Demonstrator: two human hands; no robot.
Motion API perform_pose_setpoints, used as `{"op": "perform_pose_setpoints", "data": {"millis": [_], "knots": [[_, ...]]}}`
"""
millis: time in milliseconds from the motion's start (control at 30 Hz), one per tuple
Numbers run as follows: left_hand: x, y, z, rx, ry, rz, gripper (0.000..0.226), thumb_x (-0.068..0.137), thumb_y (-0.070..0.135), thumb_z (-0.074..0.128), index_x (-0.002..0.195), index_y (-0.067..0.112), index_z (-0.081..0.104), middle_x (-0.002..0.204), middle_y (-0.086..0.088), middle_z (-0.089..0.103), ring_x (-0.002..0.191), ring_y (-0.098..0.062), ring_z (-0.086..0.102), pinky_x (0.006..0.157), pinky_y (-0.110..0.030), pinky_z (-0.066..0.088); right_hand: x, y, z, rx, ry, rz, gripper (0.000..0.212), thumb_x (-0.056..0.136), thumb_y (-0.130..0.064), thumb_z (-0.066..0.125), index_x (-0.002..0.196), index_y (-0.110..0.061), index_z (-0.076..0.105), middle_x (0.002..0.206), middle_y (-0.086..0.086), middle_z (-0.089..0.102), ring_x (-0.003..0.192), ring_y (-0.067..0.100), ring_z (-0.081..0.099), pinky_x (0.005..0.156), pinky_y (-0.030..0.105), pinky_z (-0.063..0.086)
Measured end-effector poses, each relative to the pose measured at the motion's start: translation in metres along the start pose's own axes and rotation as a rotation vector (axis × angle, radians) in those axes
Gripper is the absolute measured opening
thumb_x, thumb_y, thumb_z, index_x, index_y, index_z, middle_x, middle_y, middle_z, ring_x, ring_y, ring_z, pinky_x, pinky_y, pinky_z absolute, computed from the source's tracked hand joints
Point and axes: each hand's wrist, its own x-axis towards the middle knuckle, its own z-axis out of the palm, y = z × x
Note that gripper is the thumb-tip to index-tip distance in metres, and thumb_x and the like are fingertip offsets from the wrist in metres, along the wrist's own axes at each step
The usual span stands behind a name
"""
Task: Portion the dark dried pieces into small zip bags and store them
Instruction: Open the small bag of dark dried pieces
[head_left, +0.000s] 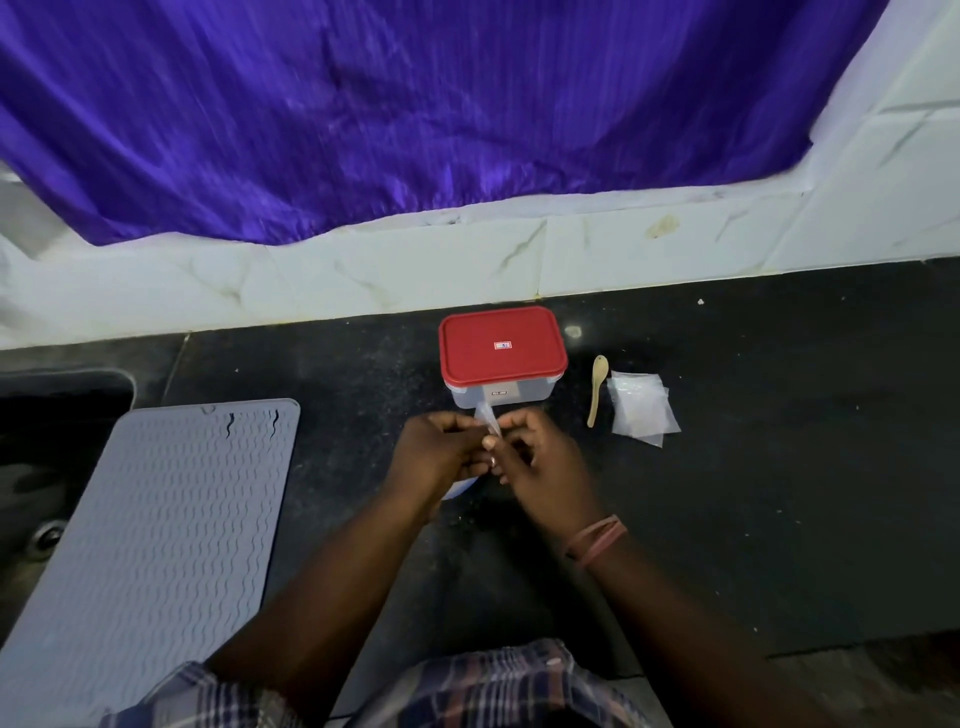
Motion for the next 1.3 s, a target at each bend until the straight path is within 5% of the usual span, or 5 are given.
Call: {"op": "perform_pose_setpoints", "data": {"millis": [267, 433, 533, 900, 1300], "knots": [[-0.014, 0.007, 0.001, 0.992, 0.160, 0.271, 0.013, 0.090, 0.022, 0.065, 0.102, 0.019, 0.069, 0.092, 0.004, 0.072, 0.089, -0.020, 0.069, 0.075, -0.028, 0.049, 0.013, 0.001, 0.007, -0.256, 0.241, 0.135, 0.005, 0.081, -0.016, 0.069, 0.078, -0.019, 0.070, 0.071, -0.009, 0.070, 0.066, 0.007, 0.066, 0.069, 0.034, 0.058], [-0.007, 0.007, -0.013, 1.291, 0.080, 0.622, 0.024, 0.081, 0.040, 0.063, 0.101, 0.032, 0.074, 0.096, 0.005, 0.075, 0.086, -0.017, 0.073, 0.074, -0.032, 0.058, 0.019, -0.005, 0.007, -0.112, -0.044, 0.152, 0.022, 0.096, -0.014, 0.054, 0.087, -0.015, 0.073, 0.075, 0.001, 0.073, 0.065, 0.016, 0.071, 0.063, 0.036, 0.061], [-0.009, 0.017, -0.016, 1.277, 0.160, 0.601, 0.020, 0.069, 0.026, 0.064, 0.051, 0.024, 0.056, 0.051, 0.003, 0.058, 0.050, -0.013, 0.063, 0.048, -0.025, 0.052, 0.032, 0.010, -0.004, 0.086, 0.028, 0.292, 0.026, 0.097, -0.012, 0.044, 0.088, -0.012, 0.069, 0.073, 0.011, 0.071, 0.059, 0.025, 0.067, 0.054, 0.036, 0.056], [0.011, 0.007, -0.040, 0.896, 0.462, 0.464, 0.027, 0.095, 0.011, 0.052, 0.095, 0.019, 0.077, 0.081, -0.011, 0.073, 0.070, -0.027, 0.067, 0.061, -0.027, 0.044, 0.099, 0.093, -0.052, -0.602, 0.311, 0.443, 0.031, 0.095, -0.013, 0.058, 0.122, 0.003, 0.058, 0.110, 0.025, 0.065, 0.102, 0.039, 0.064, 0.081, 0.037, 0.050], [0.016, -0.026, -0.075, 0.822, 0.568, 0.281, 0.038, 0.100, 0.013, 0.048, 0.132, 0.015, 0.067, 0.124, -0.015, 0.068, 0.109, -0.029, 0.068, 0.093, -0.033, 0.051, 0.074, 0.087, -0.014, -0.275, 0.324, 0.575, 0.030, 0.086, -0.025, 0.063, 0.102, -0.001, 0.071, 0.099, 0.021, 0.071, 0.098, 0.039, 0.068, 0.085, 0.037, 0.053]]}}
